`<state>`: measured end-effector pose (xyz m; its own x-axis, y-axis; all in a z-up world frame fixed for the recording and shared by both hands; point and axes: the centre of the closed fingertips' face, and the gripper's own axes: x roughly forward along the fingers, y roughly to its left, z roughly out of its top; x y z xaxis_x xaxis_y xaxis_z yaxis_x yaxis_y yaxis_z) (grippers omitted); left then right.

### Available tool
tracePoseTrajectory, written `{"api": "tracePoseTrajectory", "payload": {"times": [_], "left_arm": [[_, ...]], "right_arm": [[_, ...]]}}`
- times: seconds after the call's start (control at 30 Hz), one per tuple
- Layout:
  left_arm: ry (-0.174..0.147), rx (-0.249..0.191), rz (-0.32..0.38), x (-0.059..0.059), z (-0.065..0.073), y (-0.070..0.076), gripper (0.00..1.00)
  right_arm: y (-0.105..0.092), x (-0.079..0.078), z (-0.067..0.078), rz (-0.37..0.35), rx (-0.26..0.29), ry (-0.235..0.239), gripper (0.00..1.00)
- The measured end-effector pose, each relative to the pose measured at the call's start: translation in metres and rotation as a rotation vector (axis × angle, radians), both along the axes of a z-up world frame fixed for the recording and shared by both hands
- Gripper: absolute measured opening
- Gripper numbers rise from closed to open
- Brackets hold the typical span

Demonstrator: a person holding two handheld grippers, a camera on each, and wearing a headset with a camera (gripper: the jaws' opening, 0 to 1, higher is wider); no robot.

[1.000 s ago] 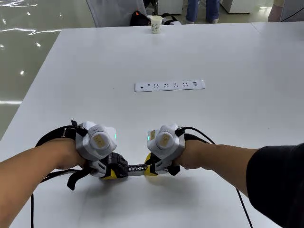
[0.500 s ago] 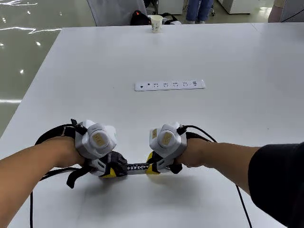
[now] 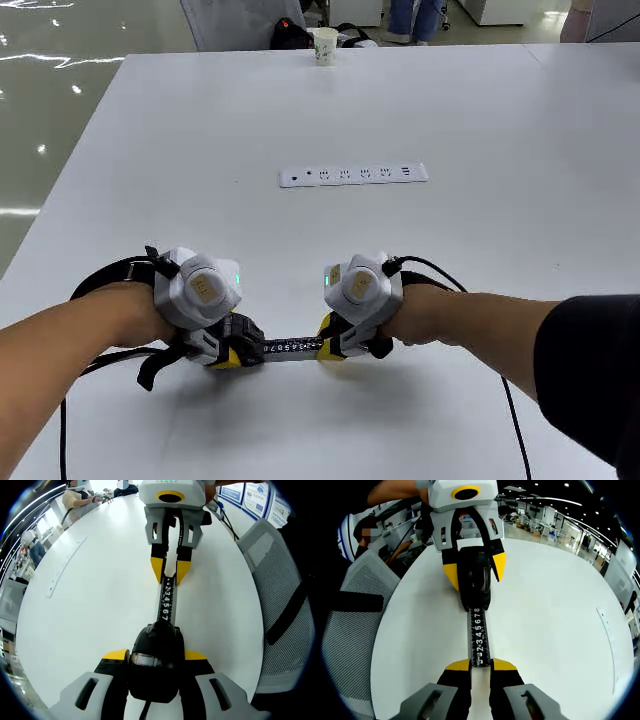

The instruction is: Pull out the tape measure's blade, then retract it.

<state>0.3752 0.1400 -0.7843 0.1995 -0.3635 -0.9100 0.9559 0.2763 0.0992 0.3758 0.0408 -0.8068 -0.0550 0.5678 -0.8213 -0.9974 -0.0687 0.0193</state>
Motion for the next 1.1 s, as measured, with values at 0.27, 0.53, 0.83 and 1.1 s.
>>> {"api": "tracePoseTrajectory", "payload": {"times": [0.27, 0.53, 0.83, 1.1], "left_arm": [[-0.002, 0.000, 0.005, 0.000, 0.000, 0.000, 0.34], [-0.006, 0.000, 0.010, 0.000, 0.000, 0.000, 0.34], [-0.004, 0.001, 0.011, 0.000, 0.000, 0.000, 0.34], [-0.010, -0.002, 0.017, 0.001, -0.001, 0.000, 0.34]], "right_arm": [[-0.006, 0.002, -0.002, -0.003, -0.008, 0.000, 0.10], [-0.015, 0.004, -0.001, -0.004, -0.011, -0.001, 0.10], [-0.023, 0.005, -0.001, -0.008, -0.013, 0.001, 0.10], [-0.029, 0.007, -0.002, -0.018, -0.020, 0.007, 0.10]]}}
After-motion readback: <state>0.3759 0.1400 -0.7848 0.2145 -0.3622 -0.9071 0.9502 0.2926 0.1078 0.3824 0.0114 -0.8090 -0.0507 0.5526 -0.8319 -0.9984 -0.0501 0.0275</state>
